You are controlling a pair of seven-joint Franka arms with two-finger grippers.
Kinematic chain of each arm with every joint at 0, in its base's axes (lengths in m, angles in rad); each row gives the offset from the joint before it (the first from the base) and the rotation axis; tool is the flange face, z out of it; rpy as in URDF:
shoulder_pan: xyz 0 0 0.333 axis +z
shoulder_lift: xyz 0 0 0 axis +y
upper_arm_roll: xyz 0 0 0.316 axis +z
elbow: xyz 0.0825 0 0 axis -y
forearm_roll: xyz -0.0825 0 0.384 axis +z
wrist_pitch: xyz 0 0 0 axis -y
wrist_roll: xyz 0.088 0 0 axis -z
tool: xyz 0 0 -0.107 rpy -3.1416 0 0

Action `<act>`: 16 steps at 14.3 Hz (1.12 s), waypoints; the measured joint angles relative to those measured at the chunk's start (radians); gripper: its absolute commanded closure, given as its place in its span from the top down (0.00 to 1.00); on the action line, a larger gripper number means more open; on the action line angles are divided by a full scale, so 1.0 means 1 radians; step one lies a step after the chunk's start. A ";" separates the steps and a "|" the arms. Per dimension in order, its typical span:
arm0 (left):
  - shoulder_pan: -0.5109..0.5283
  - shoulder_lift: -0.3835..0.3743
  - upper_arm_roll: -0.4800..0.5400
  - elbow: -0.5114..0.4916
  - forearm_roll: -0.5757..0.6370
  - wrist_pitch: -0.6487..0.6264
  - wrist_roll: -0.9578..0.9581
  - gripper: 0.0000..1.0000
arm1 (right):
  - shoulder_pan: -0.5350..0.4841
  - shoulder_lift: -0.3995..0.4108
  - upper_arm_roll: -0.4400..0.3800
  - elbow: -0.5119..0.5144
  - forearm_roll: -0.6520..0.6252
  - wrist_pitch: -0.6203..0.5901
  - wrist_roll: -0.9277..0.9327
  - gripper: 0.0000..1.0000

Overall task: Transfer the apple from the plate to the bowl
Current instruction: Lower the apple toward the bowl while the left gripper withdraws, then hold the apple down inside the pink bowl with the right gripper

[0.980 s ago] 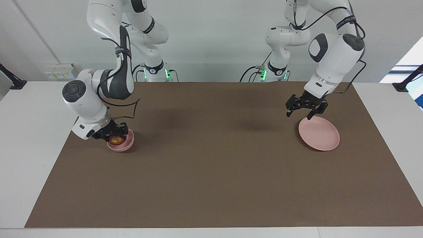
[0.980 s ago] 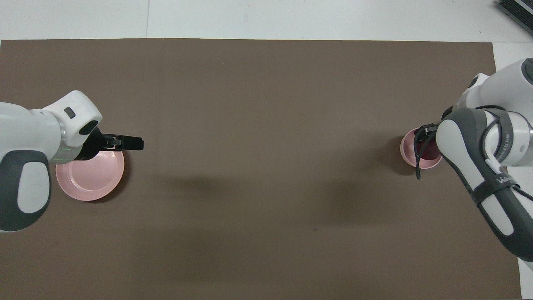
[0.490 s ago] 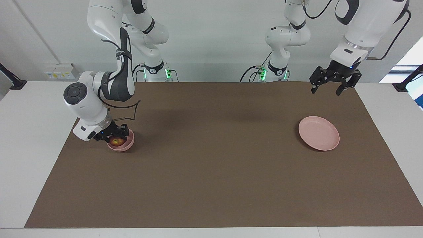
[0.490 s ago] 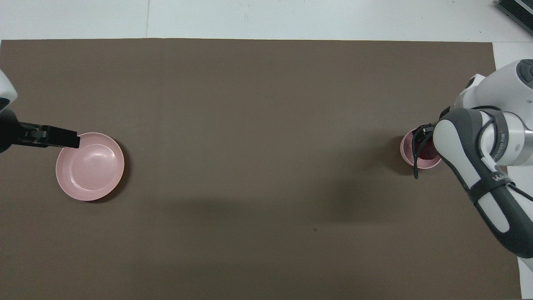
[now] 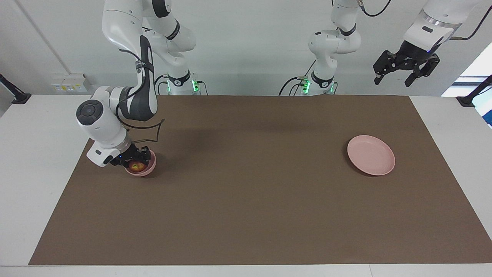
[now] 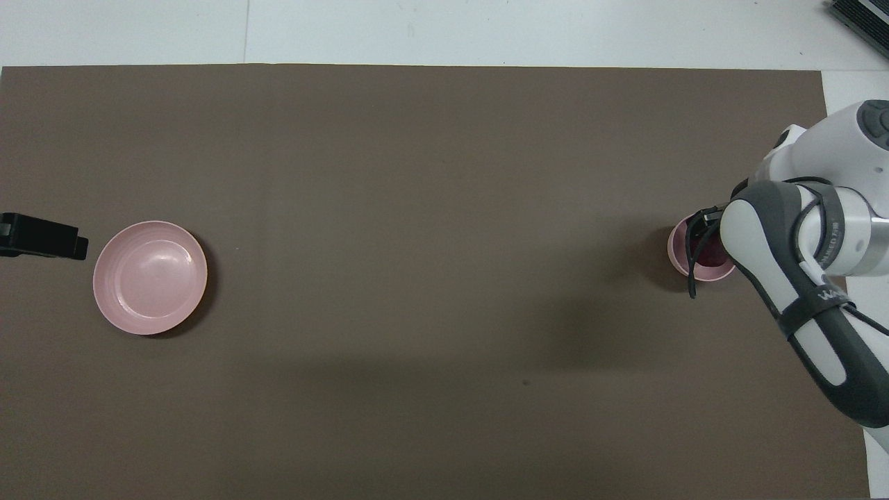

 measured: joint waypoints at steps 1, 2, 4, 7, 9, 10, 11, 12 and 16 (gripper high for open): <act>0.007 0.010 0.000 0.011 0.000 -0.012 0.000 1.00 | 0.000 0.002 0.000 0.000 0.000 0.000 0.000 0.00; 0.010 0.012 0.000 0.016 0.000 -0.019 0.000 1.00 | 0.000 0.004 0.000 0.000 0.000 0.000 0.000 0.00; 0.010 0.003 -0.001 0.024 0.000 -0.026 0.000 1.00 | 0.000 0.005 0.000 0.000 0.000 0.000 0.000 0.00; 0.010 -0.035 -0.003 0.000 0.000 -0.036 -0.001 1.00 | 0.000 0.008 0.000 0.000 0.000 0.000 0.000 0.00; 0.010 -0.054 -0.003 -0.023 0.000 -0.035 -0.001 1.00 | 0.000 0.011 0.000 0.000 0.000 0.000 0.000 0.00; 0.010 -0.057 -0.002 -0.027 0.000 -0.035 -0.002 1.00 | 0.000 0.014 0.000 0.000 0.000 0.000 0.000 0.00; 0.010 -0.058 -0.002 -0.029 0.000 -0.034 -0.003 1.00 | 0.000 0.016 0.000 0.000 0.000 0.000 0.000 0.00; 0.010 -0.058 -0.002 -0.031 0.000 -0.034 -0.003 1.00 | 0.000 0.019 0.000 0.000 0.000 0.000 0.000 0.00; 0.017 -0.058 0.000 -0.034 0.001 -0.035 -0.016 1.00 | 0.000 0.027 0.000 0.000 0.000 0.010 0.000 0.00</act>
